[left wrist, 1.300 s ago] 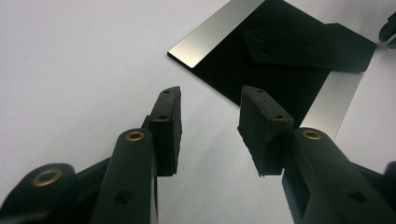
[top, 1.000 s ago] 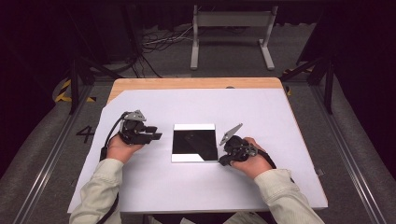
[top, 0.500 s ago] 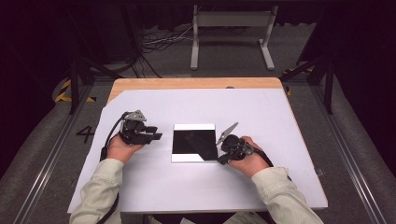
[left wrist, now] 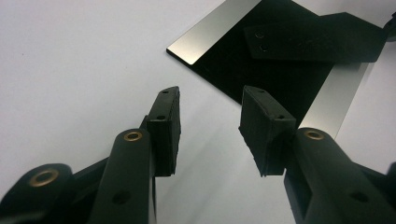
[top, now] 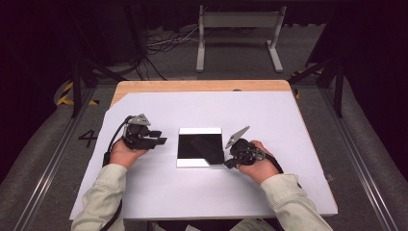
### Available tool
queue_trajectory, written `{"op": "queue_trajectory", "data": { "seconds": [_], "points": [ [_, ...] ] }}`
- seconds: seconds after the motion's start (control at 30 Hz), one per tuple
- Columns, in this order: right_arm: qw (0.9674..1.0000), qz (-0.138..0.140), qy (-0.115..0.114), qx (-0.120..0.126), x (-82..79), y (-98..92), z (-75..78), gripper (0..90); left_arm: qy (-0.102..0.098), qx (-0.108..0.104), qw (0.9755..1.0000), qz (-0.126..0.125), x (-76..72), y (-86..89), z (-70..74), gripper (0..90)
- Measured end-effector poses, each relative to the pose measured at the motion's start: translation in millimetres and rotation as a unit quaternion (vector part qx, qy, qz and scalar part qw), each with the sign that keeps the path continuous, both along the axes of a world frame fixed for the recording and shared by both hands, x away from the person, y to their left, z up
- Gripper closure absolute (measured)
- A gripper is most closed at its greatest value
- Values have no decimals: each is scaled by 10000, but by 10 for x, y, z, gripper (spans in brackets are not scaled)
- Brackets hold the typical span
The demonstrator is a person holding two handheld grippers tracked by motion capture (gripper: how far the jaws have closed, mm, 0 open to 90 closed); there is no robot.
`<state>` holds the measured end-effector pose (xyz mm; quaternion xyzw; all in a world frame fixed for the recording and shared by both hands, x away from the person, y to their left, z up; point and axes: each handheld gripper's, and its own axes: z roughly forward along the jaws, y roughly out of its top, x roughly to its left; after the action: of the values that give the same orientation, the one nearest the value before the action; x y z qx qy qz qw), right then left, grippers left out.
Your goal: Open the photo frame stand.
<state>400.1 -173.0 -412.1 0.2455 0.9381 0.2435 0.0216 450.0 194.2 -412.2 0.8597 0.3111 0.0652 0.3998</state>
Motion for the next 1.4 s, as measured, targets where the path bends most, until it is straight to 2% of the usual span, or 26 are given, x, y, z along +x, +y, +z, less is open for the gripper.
{"op": "queue_trajectory", "data": {
  "seconds": [0.5, 0.8, 0.83, 1.07, 1.23, 1.27, 1.33, 1.4],
  "points": [
    [9984, 59, -358, 435, -20, -36, 236, 899, 23, 24, 10000, 89, -72, 107, -24, 580],
    [9957, 1, -543, 753, -26, -45, 320, 899, 52, -16, 9999, 127, -93, 143, -33, 578],
    [9944, -24, -598, 868, -26, -50, 332, 900, 35, -10, 9999, 120, -91, 146, -36, 577],
    [9908, -97, -724, 1141, -32, -56, 363, 900, 50, -25, 9999, 92, -84, 144, -47, 574],
    [9839, -236, -969, 1482, -53, -58, 352, 900, -36, -101, 9999, 66, -83, 131, -55, 573],
    [9839, -236, -969, 1482, -53, -58, 352, 900, -36, -101, 9999, 66, -83, 131, -55, 572],
    [9807, -320, -1039, 1626, -61, -57, 336, 900, 0, -102, 9999, 50, -81, 123, -63, 572],
    [9795, -363, -1055, 1676, -65, -57, 329, 900, -1, -101, 9999, 42, -75, 118, -70, 572]
  ]
}}
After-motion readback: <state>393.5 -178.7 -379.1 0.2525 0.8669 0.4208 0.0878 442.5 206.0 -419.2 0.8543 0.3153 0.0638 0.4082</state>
